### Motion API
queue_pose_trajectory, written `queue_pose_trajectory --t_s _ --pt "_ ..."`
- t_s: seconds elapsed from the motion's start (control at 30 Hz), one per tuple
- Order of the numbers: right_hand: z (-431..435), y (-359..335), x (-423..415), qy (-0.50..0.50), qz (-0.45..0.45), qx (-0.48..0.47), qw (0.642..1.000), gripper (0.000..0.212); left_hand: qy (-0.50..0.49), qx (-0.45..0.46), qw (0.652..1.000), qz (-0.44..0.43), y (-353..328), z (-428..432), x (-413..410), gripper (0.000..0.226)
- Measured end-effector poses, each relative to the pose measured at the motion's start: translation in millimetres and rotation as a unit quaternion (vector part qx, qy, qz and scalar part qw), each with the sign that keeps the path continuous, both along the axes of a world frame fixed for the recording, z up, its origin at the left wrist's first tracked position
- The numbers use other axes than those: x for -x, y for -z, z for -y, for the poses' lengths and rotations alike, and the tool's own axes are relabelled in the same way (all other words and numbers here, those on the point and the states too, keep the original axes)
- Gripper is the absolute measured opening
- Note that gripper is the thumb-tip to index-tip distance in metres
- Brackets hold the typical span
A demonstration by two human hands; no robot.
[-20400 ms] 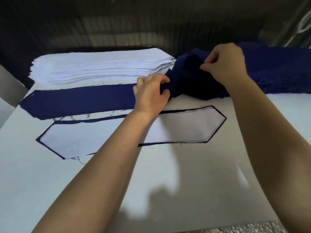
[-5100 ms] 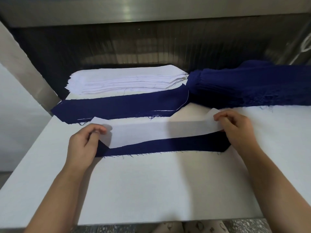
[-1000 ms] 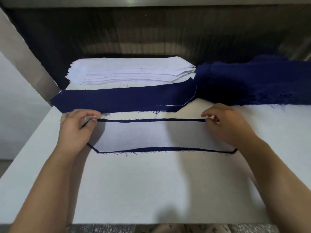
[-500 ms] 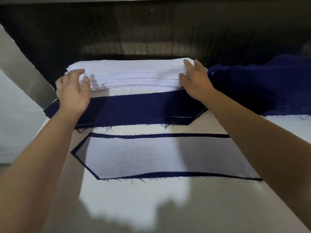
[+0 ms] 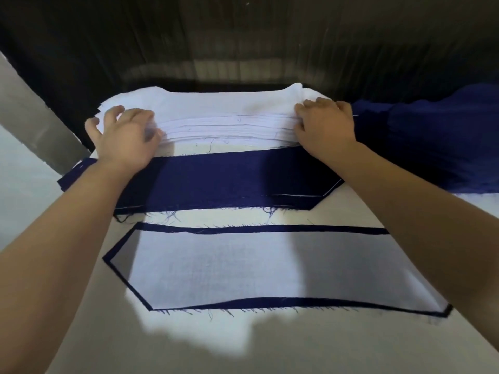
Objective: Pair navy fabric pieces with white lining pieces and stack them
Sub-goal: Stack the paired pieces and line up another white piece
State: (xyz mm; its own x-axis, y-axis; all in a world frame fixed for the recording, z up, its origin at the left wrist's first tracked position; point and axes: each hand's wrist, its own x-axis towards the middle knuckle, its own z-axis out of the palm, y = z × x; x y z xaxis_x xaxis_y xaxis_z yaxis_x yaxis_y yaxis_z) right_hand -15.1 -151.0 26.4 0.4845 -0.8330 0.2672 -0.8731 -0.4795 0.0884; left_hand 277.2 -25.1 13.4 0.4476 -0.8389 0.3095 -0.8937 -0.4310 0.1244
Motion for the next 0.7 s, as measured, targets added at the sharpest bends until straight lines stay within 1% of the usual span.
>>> queue_pose_trajectory --t_s 0.1,0.17,0.23,0.33,0.37,0.43,0.5,0.6,0.7 --pt "-1.2 -1.7 -1.1 0.011 -0.025 0.036 0.999 0.027 0.008 0.037 0.999 0.030 -1.8 -5.1 1.1 0.034" --pt "0.0 -3.6 -2.3 0.027 -0.041 0.053 0.997 0.024 0.012 0.077 0.996 0.043 -3.2 -9.2 1.6 0.028" --pt "0.6 -8.4 -2.9 0.037 -0.020 0.056 0.998 0.023 0.010 0.116 0.992 0.048 -5.0 -13.4 2.4 0.025" --pt "0.4 -15.7 0.5 0.021 0.037 0.050 0.998 0.025 0.003 0.150 0.987 0.053 -5.2 -18.9 4.7 0.022" --pt "-0.2 -17.8 3.4 0.008 0.072 0.041 0.997 0.024 0.001 0.158 0.986 0.055 -4.6 -21.2 5.6 0.021" --pt "-3.2 -21.4 11.2 -0.005 0.176 -0.010 0.984 0.019 -0.001 0.175 0.983 0.061 -2.0 -27.2 7.7 0.021" --pt "-10.3 -21.1 19.4 -0.005 0.281 -0.055 0.958 0.016 0.005 0.189 0.980 0.064 0.7 -35.1 11.8 0.021" --pt "-28.6 -16.9 30.2 -0.020 0.410 -0.078 0.908 0.014 0.016 0.207 0.977 0.056 4.9 -48.7 23.4 0.018" --pt "-49.5 -14.2 40.1 -0.013 0.490 -0.104 0.865 0.018 0.028 0.215 0.976 0.034 8.1 -67.0 39.1 0.018"
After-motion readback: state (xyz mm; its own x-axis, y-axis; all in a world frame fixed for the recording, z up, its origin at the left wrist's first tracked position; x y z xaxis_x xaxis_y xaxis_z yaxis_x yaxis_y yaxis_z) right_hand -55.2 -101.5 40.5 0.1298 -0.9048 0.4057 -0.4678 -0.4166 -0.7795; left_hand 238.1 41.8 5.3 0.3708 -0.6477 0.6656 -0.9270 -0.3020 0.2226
